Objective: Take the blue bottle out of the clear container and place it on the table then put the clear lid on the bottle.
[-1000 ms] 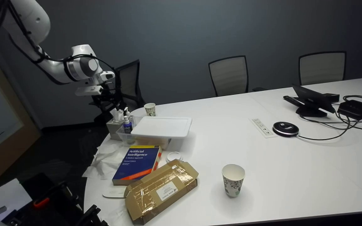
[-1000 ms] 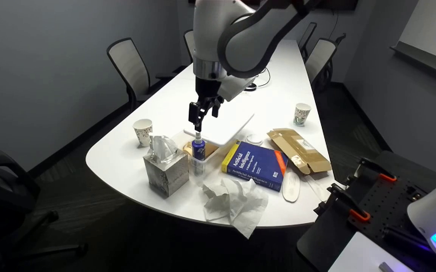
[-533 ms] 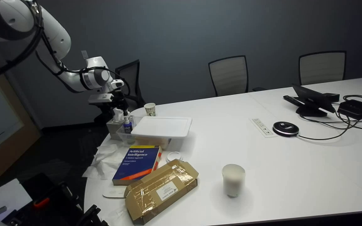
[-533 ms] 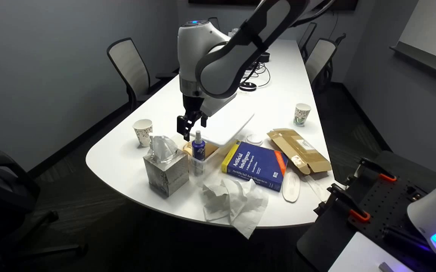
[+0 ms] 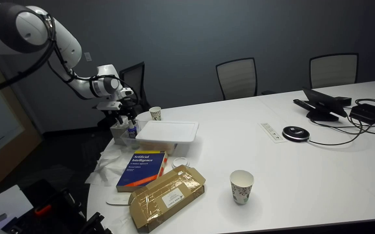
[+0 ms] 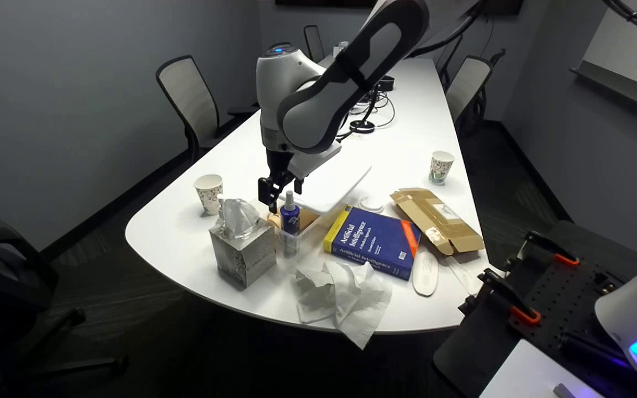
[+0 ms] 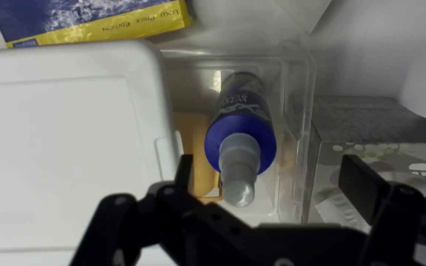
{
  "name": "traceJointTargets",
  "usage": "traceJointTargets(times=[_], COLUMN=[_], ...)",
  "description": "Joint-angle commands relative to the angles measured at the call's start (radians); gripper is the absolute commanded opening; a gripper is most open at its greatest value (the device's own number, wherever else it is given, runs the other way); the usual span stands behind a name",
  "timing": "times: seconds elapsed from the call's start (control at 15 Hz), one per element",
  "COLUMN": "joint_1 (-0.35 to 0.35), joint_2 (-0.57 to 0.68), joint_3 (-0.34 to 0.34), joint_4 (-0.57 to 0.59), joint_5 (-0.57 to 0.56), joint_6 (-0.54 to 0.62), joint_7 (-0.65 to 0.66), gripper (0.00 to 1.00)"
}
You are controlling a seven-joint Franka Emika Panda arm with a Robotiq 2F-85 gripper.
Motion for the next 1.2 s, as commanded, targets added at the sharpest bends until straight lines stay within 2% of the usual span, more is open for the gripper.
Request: traceJointTargets(times=[0.0, 0.73, 0.8, 0.93, 1.13], joint_1=[0.019, 0.04, 0.037, 0.036, 0.035], joint_2=[0.024, 0.058, 0.058, 0.062, 0.062], joint_3=[-0.015, -0.047, -0.041, -0.043, -0.043], joint_4=[0.041, 0.083, 0.084, 0.088, 0.087], joint_5=[0.04, 0.036, 0.042, 0.04, 0.039], joint_6=[-0.054, -0.052, -0.056, -0.061, -0.07], joint_7=[-0.012, -0.003, -0.008, -0.011, -0.012], gripper=[1.0, 1.0, 0.75, 0.66, 0.4])
